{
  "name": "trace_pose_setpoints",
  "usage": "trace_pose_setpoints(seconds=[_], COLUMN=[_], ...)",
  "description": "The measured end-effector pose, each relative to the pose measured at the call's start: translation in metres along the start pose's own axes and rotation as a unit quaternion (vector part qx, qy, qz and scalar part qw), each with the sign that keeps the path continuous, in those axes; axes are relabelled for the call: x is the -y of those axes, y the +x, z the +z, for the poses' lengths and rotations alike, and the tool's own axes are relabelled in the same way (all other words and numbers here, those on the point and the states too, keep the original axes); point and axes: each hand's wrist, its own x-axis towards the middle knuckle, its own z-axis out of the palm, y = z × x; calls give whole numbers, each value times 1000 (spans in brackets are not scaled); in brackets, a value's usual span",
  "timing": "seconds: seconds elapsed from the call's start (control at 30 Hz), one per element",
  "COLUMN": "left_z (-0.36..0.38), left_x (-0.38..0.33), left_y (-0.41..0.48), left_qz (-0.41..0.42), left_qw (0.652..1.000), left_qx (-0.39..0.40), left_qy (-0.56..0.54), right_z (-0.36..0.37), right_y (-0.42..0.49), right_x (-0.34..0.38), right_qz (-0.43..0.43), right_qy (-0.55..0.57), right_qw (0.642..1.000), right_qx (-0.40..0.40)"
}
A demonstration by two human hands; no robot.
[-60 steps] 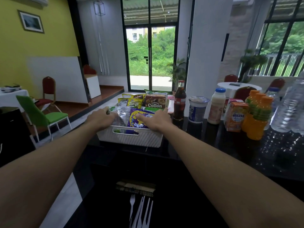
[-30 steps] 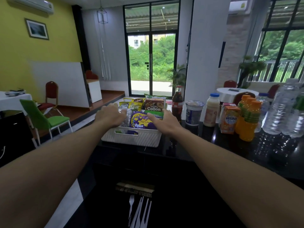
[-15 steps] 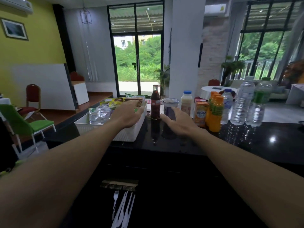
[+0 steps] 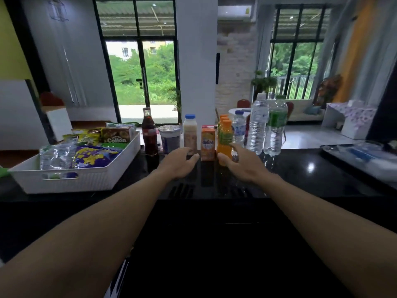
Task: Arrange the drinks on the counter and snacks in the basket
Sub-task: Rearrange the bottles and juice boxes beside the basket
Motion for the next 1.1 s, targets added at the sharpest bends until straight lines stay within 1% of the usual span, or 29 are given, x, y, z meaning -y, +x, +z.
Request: trace_pose_setpoints(seconds=[0.13,0.27,0.37,0.43,0.57,0.67,0.73,0.8,0.93,1.1], left_z=[35,64,83,90,93,93,93,94,95,96], left_x=[-15,-16,-9,-7,-6,-5,-5,-5,-4,-2], left_y=[16,32,39,42,49,48,48,49,50,50], left_qz=[-3,-45,-65,-66,-66,-71,-75,-77,-78,-78], left_qw=[999,997,996,995,996,996,996,995,994,994], left_qx=[22,56,5,-21,-23,-13,-3,3,14,17], left_qy=[-25,-9,61,70,62,48,52,62,74,79], right_z=[-14,-24,-28,-28,-27,-28,-27,-25,-23,-16], right_y=[-4,-2,7,17,40,60,72,82,99,112], right_x=[-44,-81,-108,-125,-151,-162,-168,-176,-187,-195], right_qz=[31,52,77,101,169,228,249,254,248,248], right_qy=[-8,-6,-15,-17,13,64,80,92,112,118], right_qw=[999,998,997,994,982,962,950,943,942,929], right_qx=[-13,-25,-27,-34,-88,-137,-172,-193,-197,-248])
